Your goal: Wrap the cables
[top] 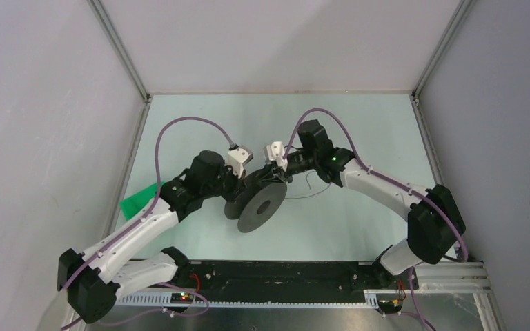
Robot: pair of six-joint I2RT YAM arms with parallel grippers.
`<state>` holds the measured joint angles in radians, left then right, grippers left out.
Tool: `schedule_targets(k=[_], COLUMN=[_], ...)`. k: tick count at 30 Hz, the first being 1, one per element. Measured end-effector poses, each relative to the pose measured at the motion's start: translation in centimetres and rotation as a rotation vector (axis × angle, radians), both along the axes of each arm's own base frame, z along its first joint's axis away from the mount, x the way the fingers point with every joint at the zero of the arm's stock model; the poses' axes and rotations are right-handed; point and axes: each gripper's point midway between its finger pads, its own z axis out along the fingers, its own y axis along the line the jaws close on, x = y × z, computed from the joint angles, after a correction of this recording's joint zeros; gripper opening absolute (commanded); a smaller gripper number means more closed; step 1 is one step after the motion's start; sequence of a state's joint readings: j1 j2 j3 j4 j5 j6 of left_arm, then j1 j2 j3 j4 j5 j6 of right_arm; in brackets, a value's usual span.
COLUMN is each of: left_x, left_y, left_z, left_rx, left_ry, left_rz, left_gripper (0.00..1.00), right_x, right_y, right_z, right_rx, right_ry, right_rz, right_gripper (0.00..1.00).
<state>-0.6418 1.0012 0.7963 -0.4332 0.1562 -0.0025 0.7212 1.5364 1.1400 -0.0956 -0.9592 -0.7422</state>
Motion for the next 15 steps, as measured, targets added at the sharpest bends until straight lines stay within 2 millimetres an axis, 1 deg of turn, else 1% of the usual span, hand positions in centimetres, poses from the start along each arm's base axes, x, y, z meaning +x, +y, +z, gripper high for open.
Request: schedule_targets(k=[5,10,12,15], left_x=[0.1,0.4,0.5,0.7], left_y=[0.2,1.1,1.7,2.6], left_z=[0.0,0.0,0.1,0.5], left_rx=[0.006,0.009,0.018,0.030], left_ry=[-0.003,0.006,0.001,-0.021], left_rz=[0.013,0.092,0.123,0.167], left_gripper=[0.00,0.00,0.00,0.00], right_x=[-0.2,-0.3,-0.2,0.4], right_y=[-0.7,-1.5,-1.7,-2.0], right_z=[2.7,5.3,6.0,6.2], right_rx=[0.042,0.079,0.085,0.083], right_ry=[0.029,0.039,0.043,0.051], right_rz=[-0.034,-0.092,-0.124,-0.172], right_gripper=[0.21,0.23,0.23,0.23])
